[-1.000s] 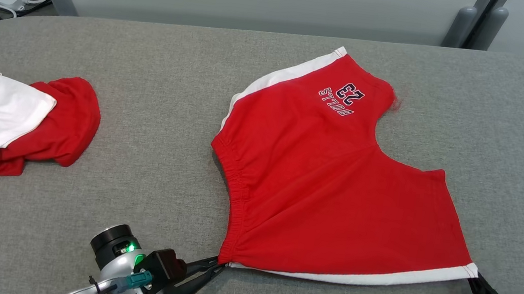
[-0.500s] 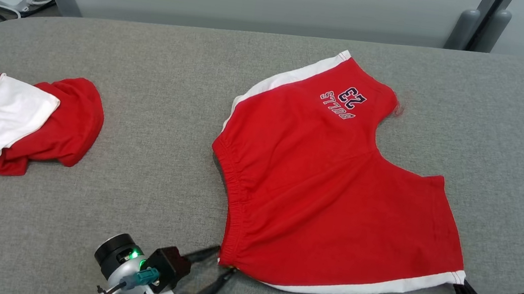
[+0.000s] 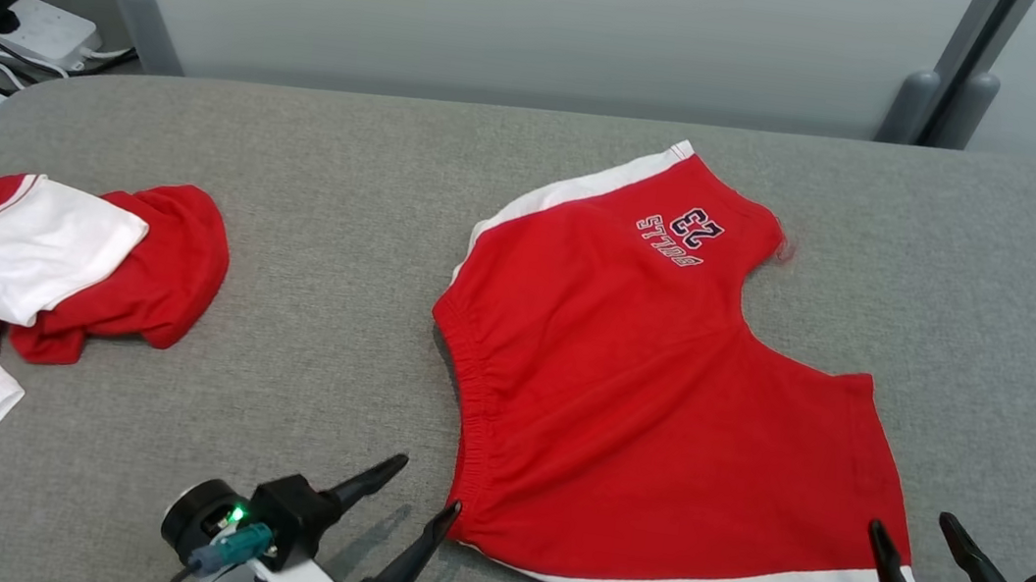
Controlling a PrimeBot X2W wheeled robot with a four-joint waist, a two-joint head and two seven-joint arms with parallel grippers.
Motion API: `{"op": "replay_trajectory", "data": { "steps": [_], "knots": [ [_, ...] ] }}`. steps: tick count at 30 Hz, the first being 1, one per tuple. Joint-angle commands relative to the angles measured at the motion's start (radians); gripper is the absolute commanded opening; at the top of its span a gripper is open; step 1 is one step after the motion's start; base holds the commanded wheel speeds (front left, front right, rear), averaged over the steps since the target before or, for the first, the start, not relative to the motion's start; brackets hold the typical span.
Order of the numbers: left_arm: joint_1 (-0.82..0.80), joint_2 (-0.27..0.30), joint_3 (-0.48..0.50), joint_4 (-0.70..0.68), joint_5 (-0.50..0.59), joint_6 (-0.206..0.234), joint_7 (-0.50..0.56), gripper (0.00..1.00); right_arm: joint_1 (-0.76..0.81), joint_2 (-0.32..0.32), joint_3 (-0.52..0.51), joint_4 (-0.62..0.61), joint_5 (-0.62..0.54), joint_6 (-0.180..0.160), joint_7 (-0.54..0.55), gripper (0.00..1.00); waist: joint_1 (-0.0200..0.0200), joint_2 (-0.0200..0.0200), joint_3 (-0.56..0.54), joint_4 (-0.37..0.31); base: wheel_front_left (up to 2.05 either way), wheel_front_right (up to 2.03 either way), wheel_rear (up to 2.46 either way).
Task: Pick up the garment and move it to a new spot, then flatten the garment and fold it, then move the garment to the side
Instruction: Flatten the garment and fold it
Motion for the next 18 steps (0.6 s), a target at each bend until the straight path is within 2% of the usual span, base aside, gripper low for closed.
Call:
{"op": "replay_trajectory", "data": {
  "steps": [1,9,16,18],
  "knots": [
    [-0.005,0.017,0.068,-0.056,-0.019,0.018,-0.006,1.0,-0.006,-0.013,0.017,-0.037,-0.018,0.003,-0.029,1.0,0.0,-0.0001,-0.012,0.012,0.0,0.0,0.0],
    [0.119,-0.027,0.297,-0.234,-0.026,0.123,-0.006,1.0,-0.019,0.048,0.022,-0.051,-0.074,0.003,-0.112,1.0,0.0,-0.0001,-0.037,0.03,0.0,0.0,0.0],
    [0.251,-0.103,0.481,-0.341,0.058,0.235,-0.006,1.0,0.001,0.107,-0.027,-0.091,-0.093,0.003,-0.134,1.0,0.0,-0.0001,-0.065,0.024,0.0,0.0,0.0],
    [0.272,-0.111,0.502,-0.356,0.074,0.241,-0.006,1.0,0.01,0.115,-0.037,-0.104,-0.097,0.003,-0.135,1.0,0.0,-0.0001,-0.069,0.023,0.0,0.0,0.0]
  ]
}}
